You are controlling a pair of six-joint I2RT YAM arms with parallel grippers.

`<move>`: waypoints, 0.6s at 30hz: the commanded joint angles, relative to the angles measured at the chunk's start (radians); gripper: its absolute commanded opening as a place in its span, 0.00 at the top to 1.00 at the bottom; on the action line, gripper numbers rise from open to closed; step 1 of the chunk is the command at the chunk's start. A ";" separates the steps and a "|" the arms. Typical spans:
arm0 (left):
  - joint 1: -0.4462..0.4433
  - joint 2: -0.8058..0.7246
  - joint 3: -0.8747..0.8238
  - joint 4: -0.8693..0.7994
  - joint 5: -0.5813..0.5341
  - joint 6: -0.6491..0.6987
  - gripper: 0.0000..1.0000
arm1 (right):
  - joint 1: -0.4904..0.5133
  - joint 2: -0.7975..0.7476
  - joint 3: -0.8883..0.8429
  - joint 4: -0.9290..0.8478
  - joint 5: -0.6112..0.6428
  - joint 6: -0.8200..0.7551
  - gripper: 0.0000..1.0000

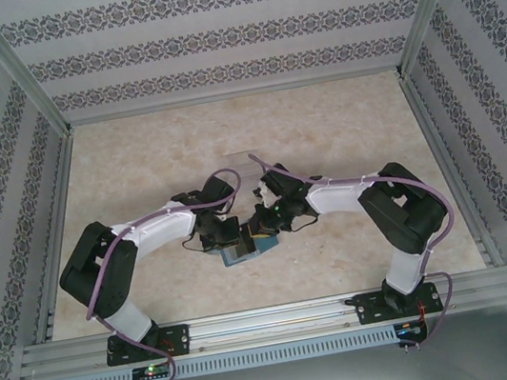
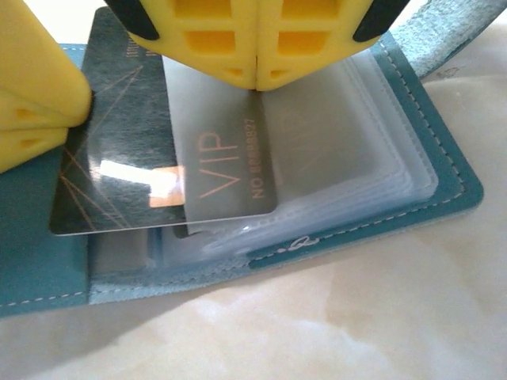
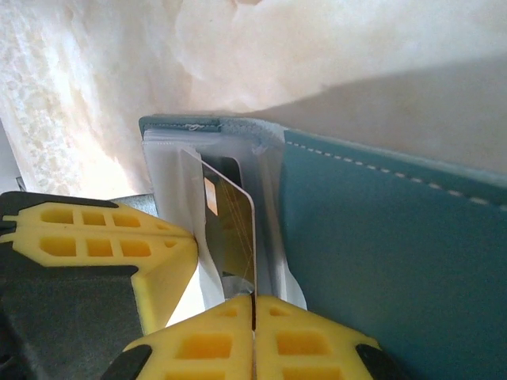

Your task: Take the credit cards out of the card holder

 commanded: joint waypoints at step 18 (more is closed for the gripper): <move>-0.011 -0.011 -0.031 -0.044 -0.025 0.012 0.95 | -0.045 -0.088 0.038 -0.285 0.152 -0.168 0.95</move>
